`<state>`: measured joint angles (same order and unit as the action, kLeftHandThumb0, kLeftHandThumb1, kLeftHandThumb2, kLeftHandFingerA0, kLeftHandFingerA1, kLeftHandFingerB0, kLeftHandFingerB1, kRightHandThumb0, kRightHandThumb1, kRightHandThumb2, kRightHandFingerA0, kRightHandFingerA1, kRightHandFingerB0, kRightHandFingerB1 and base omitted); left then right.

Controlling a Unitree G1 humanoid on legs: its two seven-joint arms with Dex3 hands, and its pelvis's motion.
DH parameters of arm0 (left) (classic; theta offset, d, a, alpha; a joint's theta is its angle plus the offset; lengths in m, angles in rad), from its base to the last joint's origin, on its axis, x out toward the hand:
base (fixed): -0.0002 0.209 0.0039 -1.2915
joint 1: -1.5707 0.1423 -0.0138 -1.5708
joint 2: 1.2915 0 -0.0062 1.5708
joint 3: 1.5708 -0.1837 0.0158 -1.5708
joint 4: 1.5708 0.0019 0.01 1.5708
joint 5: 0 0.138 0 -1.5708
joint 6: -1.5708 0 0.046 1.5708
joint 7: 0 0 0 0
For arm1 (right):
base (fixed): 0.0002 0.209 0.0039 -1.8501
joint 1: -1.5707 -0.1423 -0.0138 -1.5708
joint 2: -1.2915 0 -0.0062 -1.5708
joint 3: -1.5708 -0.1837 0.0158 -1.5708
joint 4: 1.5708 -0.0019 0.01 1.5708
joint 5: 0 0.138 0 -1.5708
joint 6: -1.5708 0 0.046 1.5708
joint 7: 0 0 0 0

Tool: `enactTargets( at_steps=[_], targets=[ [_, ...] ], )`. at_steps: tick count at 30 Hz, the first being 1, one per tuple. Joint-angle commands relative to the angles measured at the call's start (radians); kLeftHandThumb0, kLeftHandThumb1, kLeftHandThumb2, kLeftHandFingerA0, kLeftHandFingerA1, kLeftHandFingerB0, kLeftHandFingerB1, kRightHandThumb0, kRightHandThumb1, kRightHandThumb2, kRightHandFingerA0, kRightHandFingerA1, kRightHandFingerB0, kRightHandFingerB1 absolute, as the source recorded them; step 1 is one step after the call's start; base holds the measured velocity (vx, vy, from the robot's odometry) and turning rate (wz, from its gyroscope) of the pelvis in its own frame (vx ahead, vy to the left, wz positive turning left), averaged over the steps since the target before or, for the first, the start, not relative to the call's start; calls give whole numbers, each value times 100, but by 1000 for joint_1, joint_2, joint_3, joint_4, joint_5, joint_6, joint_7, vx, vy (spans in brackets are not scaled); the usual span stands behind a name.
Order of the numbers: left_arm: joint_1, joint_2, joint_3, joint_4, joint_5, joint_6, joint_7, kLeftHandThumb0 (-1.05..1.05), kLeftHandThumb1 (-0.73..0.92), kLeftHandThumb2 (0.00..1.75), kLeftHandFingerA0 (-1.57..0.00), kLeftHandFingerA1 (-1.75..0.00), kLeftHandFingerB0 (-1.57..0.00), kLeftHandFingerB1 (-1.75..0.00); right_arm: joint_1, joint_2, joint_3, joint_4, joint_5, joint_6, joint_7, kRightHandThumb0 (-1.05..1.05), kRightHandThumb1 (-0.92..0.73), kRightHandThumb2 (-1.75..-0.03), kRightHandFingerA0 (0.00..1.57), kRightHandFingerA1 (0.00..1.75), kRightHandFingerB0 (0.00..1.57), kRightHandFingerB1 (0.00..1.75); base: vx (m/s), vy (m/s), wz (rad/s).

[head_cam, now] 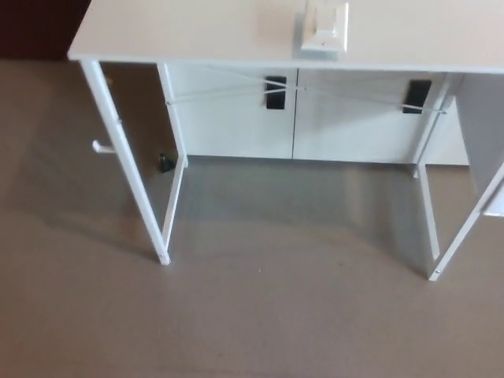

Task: The robot walk towards a table in front and then clicks the light switch button using the right hand's index finger

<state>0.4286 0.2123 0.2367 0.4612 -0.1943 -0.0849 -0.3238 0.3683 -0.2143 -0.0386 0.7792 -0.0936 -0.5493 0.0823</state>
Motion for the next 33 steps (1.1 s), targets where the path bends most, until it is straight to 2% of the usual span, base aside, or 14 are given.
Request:
enactTargets(
  at_steps=[1,3,4,7,15,23,24,25,26,31,32,33],
  targets=[
    [-4,17,4,-2,16,16,19,-14,55,56,-43,-45,-46,-40,3,-3,5,20,-10,-15,-15,-55,-59,-58,69,78,43,49,300,61,-28],
    [-14,18,6,-13,13,27,24,-12,54,55,-43,-46,-47,-40,-9,-4,7,23,-9,-14,-10,-55,-61,-58,66,76,40,50,310,126,-20],
    [-15,17,8,-25,10,38,27,-12,54,55,-44,-45,-47,-40,-15,-8,11,29,-10,-20,-3,-56,-47,-86,62,75,36,58,373,149,-21],
    [-18,21,7,-39,13,50,27,-13,55,55,-44,-45,-48,-40,-29,-13,17,38,-18,-22,-5,-54,-47,-87,60,72,35,58,364,259,-19],
    [-22,27,7,-35,-1,52,10,-10,56,56,-44,-46,-48,-41,-6,-9,13,-17,7,-2,28,-55,-47,-87,59,73,34,58,221,145,3],
    [-16,33,-1,-58,12,59,17,-13,55,55,-44,-46,-48,-41,1,-11,16,-50,-6,23,21,-55,-47,-87,63,75,37,58,200,-106,-3],
    [-19,34,-3,-54,15,53,17,-12,55,56,-45,-46,-48,-41,0,-11,15,-52,-4,21,23,-52,-62,-58,64,70,41,49,287,-221,20],
    [-21,34,-3,-46,17,45,16,-13,55,56,-45,-46,-48,-41,1,-12,17,-53,-8,20,21,-55,-47,-88,61,74,37,58,290,-211,-12],
    [-22,35,-2,-43,14,46,15,-12,55,56,-45,-46,-48,-41,0,-13,20,-52,-12,18,19,-53,-62,-58,64,69,41,49,166,-123,9],
    [-24,35,-7,-45,14,52,10,-12,55,56,-45,-46,-48,-40,1,-14,20,-61,-11,29,19,-53,-61,-58,63,67,40,48,101,-10,-8],
    [-23,38,-10,-43,20,44,9,-12,56,56,-45,-46,-48,-40,1,-14,21,-63,-13,31,18,-54,-47,-87,60,72,35,57,84,88,-6],
    [-33,41,-14,-38,23,36,6,-13,56,56,-45,-46,-47,-40,-7,-15,20,-64,-10,32,21,-55,-47,-87,61,75,37,59,16,83,-3]
  ],
)
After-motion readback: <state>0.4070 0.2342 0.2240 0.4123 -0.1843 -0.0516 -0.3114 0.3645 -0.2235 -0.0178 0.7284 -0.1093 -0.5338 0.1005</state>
